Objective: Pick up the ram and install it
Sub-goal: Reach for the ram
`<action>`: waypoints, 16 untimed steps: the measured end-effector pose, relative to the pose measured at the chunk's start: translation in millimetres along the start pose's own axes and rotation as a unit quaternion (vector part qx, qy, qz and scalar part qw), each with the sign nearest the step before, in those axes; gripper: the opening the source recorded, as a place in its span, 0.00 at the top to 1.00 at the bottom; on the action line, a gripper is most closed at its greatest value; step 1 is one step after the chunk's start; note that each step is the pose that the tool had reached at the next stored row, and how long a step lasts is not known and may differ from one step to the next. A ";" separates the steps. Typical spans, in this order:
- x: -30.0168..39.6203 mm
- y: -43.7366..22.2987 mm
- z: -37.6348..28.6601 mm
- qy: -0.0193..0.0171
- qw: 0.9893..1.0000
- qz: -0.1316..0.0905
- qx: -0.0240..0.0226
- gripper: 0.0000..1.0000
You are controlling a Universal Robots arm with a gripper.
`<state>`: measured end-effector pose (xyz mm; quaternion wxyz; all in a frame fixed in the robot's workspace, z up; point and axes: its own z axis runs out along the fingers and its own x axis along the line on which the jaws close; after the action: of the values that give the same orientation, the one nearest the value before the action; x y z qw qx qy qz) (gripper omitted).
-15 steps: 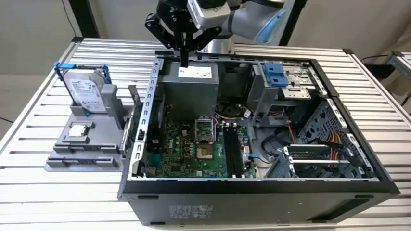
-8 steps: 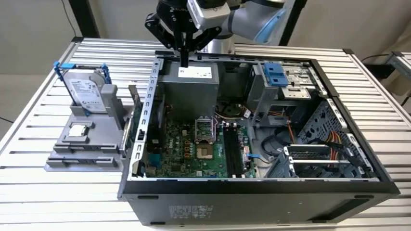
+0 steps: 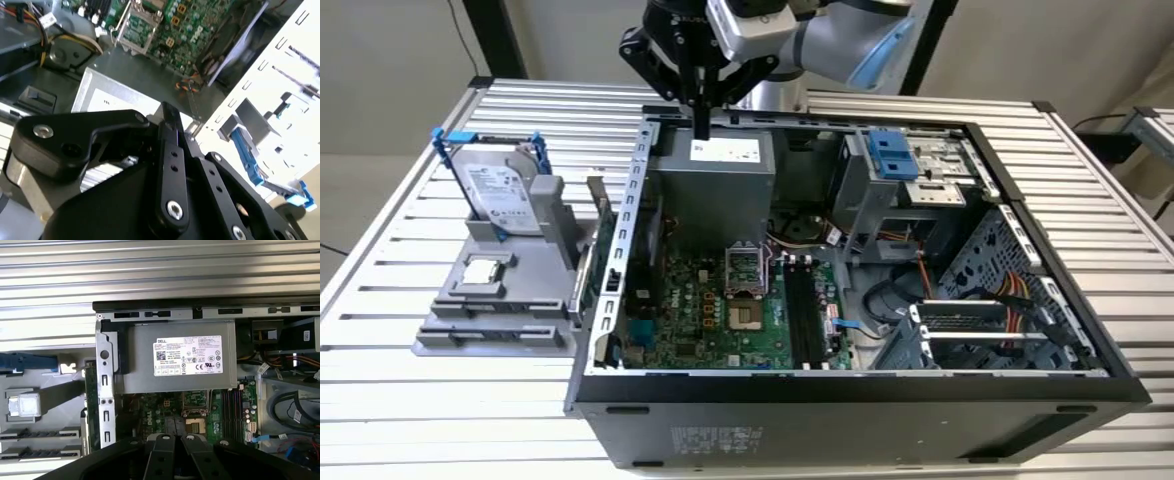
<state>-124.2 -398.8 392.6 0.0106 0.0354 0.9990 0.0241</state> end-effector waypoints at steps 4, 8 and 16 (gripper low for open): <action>4.2 -0.3 -0.1 0.000 1.000 0.000 0.000 1.00; 8.1 -0.6 -0.2 0.000 1.000 0.000 0.000 1.00; 17.4 -1.2 -0.4 0.000 1.000 0.000 0.000 1.00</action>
<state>-141.6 -398.8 392.6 0.0106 0.0354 0.9990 0.0240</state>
